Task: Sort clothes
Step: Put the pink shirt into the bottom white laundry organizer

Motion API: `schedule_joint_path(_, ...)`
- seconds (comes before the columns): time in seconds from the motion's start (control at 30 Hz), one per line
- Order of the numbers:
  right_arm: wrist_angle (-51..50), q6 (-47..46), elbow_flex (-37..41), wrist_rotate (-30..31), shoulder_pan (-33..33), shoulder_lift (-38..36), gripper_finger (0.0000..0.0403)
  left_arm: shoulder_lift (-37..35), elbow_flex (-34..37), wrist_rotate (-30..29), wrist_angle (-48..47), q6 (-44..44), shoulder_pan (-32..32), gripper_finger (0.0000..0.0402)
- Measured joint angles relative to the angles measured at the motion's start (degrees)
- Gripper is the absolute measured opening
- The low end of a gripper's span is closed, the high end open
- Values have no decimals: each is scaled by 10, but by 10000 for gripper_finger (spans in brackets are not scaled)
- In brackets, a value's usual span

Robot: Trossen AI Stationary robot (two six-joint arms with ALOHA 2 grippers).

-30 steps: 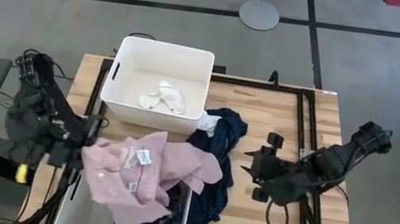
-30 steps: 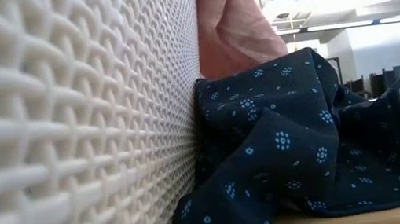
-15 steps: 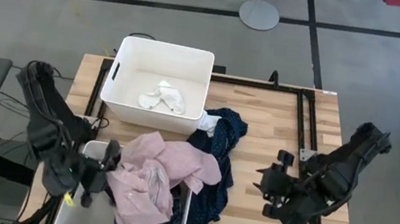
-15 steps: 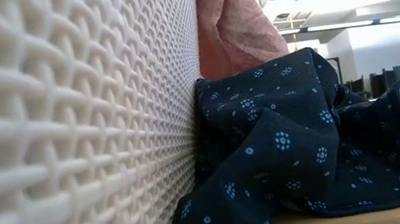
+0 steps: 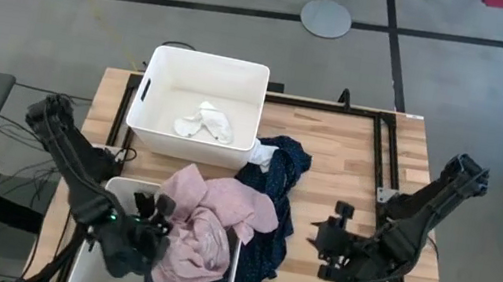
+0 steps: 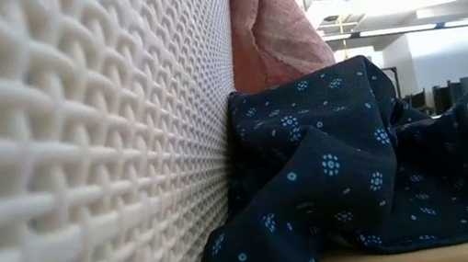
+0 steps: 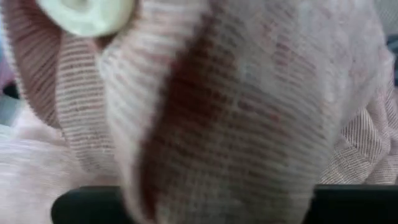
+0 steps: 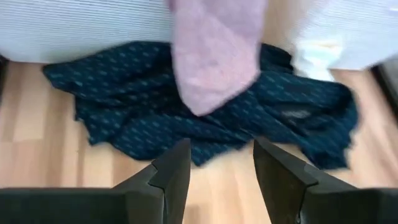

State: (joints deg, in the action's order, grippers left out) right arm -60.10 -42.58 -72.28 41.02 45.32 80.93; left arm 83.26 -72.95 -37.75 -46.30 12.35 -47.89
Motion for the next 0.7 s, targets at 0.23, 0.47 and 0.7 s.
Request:
schedule_joint_path(0.23, 186, 83, 87, 30, -16, 0, 188, 49, 0, 43, 0, 26, 37, 12)
schedule_joint_path(0.47, 403, 174, 178, 43, -53, 0, 204, 73, 2, 91, 1, 36, 74, 12)
schedule_joint_path(0.7, 578, 253, 237, 40, -77, 0, 258, 77, 22, 122, 10, 48, 101, 12)
